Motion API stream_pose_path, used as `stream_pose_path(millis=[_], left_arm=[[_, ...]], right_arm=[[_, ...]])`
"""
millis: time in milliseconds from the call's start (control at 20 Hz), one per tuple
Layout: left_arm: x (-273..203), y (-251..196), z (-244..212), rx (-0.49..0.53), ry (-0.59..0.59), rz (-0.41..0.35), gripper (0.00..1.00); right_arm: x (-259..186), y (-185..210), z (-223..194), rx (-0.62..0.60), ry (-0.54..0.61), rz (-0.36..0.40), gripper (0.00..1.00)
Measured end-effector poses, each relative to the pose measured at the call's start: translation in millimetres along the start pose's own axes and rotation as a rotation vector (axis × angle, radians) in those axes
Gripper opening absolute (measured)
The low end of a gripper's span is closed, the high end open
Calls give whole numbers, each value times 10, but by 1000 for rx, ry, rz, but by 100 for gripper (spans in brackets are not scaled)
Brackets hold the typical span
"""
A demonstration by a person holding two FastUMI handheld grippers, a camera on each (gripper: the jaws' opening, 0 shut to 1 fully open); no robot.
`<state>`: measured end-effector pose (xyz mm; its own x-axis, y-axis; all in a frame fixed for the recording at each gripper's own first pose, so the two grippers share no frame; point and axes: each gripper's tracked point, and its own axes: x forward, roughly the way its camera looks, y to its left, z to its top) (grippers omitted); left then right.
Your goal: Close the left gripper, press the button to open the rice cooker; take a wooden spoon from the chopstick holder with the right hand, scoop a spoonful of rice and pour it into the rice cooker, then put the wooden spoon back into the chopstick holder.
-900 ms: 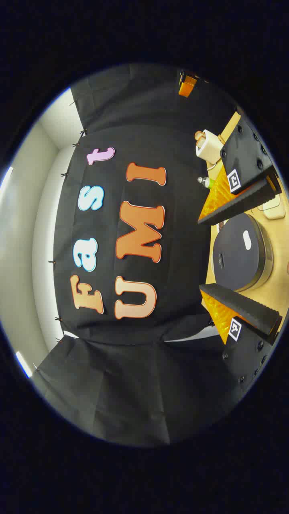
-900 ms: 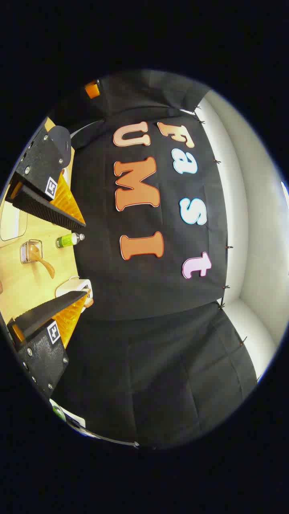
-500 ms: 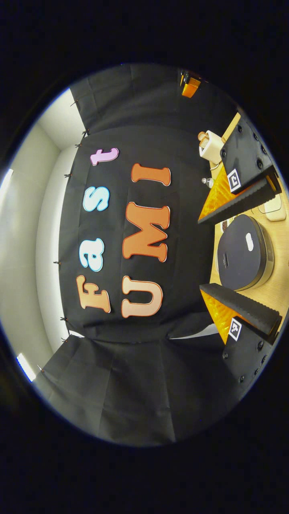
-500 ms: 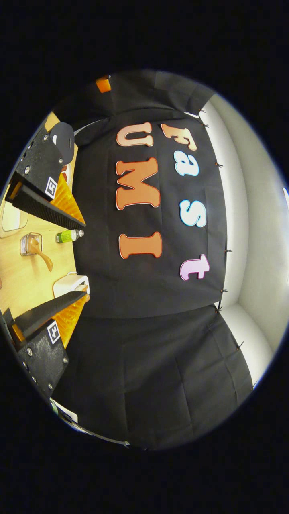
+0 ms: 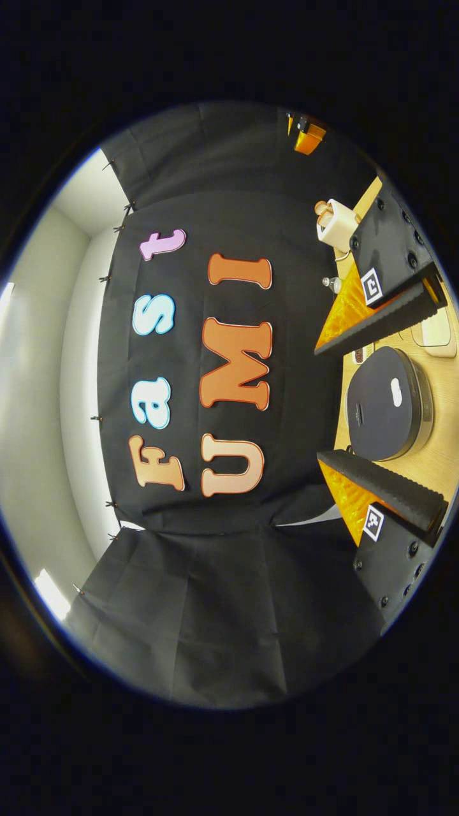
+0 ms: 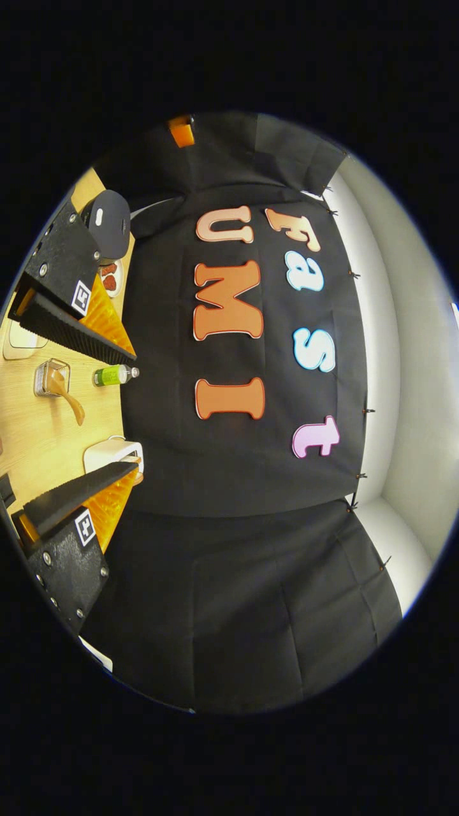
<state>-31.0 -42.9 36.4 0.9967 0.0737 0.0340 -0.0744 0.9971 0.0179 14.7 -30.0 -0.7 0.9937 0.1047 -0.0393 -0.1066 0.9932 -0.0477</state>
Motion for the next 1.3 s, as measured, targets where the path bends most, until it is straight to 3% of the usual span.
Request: stream_pose_path(millis=[100,150,300,500,700,750,1000,1300], left_arm=[[-10,-63,-2,-7,1,-7,100],[-13,-80,6,-9,3,-10,99],[73,-73,18,-5,6,-20,94],[241,-84,-15,-5,24,-74,56],[390,76,-101,13,39,-48,18],[390,37,-141,6,56,-75,9],[518,-133,-485,-21,148,-142,7],[798,-377,-1296,-18,310,-203,4]], right_arm=[[17,-57,8,5,0,-6,99],[13,-58,7,9,1,-6,94],[27,-107,41,14,-2,-36,94],[-1,-116,15,19,-3,-75,94],[4,-53,-37,14,18,-89,94],[4,-49,-57,11,21,-92,94],[30,-45,-95,17,38,-105,94],[11,-129,-166,17,55,-123,94]])
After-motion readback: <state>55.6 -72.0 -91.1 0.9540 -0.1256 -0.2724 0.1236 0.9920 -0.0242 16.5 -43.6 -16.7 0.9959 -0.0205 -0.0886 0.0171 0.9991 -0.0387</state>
